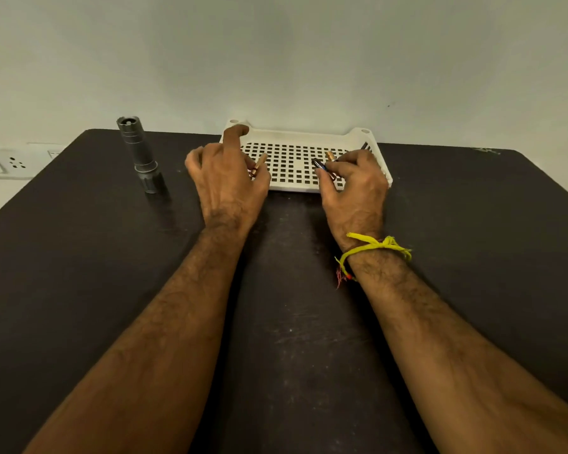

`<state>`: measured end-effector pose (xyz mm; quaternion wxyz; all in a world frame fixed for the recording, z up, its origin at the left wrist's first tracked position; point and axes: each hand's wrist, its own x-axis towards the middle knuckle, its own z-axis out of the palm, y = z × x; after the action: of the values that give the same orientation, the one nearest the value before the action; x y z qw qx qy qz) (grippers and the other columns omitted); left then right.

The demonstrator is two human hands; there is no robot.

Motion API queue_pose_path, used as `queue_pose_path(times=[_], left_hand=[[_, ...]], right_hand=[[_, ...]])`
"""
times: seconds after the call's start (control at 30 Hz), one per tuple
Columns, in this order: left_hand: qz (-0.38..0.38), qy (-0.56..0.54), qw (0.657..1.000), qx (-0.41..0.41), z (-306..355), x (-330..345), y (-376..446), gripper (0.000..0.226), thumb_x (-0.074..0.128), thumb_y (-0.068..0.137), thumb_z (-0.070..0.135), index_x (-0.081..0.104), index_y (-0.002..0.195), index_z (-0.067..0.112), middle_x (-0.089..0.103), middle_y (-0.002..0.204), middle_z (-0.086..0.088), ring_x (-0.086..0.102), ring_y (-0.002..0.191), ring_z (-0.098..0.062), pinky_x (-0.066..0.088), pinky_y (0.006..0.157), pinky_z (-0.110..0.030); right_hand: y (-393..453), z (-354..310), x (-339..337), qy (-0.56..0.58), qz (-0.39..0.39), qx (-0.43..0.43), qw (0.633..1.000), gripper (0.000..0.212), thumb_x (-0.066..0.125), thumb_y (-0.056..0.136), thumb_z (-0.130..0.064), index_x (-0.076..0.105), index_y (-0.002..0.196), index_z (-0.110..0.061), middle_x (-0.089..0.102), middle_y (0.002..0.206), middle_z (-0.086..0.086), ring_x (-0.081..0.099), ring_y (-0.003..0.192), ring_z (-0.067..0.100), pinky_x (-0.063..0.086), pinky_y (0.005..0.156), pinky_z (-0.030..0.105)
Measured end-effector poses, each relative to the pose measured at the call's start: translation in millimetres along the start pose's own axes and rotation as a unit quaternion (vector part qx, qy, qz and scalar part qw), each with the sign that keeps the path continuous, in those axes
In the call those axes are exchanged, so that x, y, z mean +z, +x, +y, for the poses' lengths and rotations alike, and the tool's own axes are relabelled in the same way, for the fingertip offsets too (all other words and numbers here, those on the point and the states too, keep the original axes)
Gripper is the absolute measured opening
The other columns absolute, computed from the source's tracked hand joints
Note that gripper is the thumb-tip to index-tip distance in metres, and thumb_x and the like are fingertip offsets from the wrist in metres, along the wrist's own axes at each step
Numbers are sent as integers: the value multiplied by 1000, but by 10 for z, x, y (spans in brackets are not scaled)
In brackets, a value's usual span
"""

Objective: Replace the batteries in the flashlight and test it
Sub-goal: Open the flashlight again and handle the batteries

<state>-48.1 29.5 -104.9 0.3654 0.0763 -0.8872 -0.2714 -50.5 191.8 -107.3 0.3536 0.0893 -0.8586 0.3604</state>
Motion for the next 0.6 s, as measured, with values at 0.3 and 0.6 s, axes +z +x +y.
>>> queue_pose_path(times=[0.3, 0.6], left_hand=[[-9, 36, 998, -50, -52, 252, 214, 51, 66, 86, 35, 48, 133, 24, 68, 82, 9, 56, 115, -17, 13, 120, -48], [-29, 56, 996, -67, -76, 268, 232, 57, 69, 82, 42, 49, 133, 25, 67, 99, 7, 54, 121, -20, 4, 121, -53]], right_hand=[[273, 126, 266, -83, -39, 7, 996, 24, 66, 94, -20, 76, 104, -1, 64, 109, 18, 62, 102, 34, 49, 95, 46], [274, 135, 225, -120, -63, 36, 990, 43, 64, 93, -35, 64, 130, -14, 56, 132, 10, 49, 127, 30, 39, 106, 47]])
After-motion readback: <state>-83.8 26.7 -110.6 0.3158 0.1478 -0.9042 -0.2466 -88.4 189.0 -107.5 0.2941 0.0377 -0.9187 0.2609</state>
